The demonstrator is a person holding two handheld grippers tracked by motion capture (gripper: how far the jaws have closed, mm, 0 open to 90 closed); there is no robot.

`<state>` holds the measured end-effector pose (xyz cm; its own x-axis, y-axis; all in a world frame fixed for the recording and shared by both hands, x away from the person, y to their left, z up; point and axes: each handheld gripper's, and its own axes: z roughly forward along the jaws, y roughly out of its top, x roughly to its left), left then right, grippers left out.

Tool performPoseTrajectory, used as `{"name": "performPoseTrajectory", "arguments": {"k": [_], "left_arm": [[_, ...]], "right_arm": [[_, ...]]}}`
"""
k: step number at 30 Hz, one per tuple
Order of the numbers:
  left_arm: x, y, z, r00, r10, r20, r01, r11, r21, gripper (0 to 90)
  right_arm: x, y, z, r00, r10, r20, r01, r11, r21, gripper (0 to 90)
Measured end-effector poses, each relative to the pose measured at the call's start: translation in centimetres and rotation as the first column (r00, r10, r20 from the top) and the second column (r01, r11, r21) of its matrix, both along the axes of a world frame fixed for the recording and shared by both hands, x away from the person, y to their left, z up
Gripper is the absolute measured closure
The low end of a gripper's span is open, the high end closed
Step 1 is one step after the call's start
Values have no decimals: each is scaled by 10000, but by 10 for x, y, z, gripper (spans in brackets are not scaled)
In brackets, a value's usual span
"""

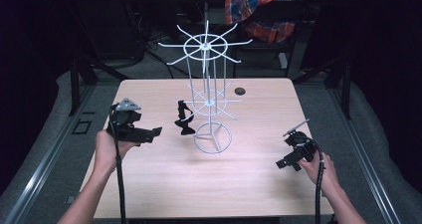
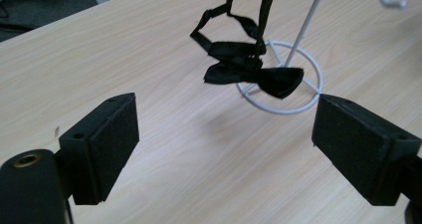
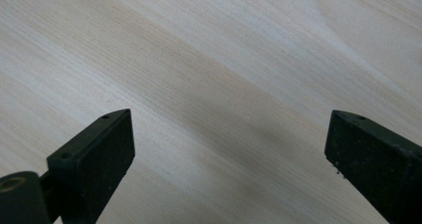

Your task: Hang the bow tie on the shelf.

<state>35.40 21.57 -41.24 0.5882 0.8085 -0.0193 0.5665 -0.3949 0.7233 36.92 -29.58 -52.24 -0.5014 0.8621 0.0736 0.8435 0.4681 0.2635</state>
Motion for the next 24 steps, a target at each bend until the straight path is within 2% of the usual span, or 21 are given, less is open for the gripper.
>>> {"name": "performPoseTrajectory", "arguments": {"k": [4, 5, 10, 11, 13, 17, 24], "left_arm": [[-7, 7, -4, 9997, 221, -117, -219, 9997, 131, 69], [-11, 11, -8, 9990, 402, -192, -399, 9990, 185, 59], [-20, 18, -17, 9972, 610, -431, -598, 9978, 297, 33], [-23, 21, -22, 9960, 693, -559, -671, 9970, 392, 26], [-27, 23, -28, 9938, 953, -574, -920, 9941, 580, 4], [-33, 26, -37, 9914, 1085, -725, -1032, 9920, 729, 1], [-44, 31, -54, 9842, 1263, -1238, -1149, 9888, 951, 0]], "right_arm": [[0, 0, 0, 10000, 67, -14, -67, 10000, -9, 50], [0, 0, 0, 10000, 54, -25, -54, 10000, 56, 50], [0, 0, 0, 10000, 70, -16, -71, 10000, -17, 50], [0, 0, -1, 10000, 62, -34, -62, 10000, -64, 50], [0, 0, -1, 9999, 67, -90, -68, 9999, -96, 50], [0, 0, -1, 10000, 62, -48, -62, 10000, -78, 50], [0, 1, -2, 9999, 129, -93, -130, 9998, -128, 52]]}}
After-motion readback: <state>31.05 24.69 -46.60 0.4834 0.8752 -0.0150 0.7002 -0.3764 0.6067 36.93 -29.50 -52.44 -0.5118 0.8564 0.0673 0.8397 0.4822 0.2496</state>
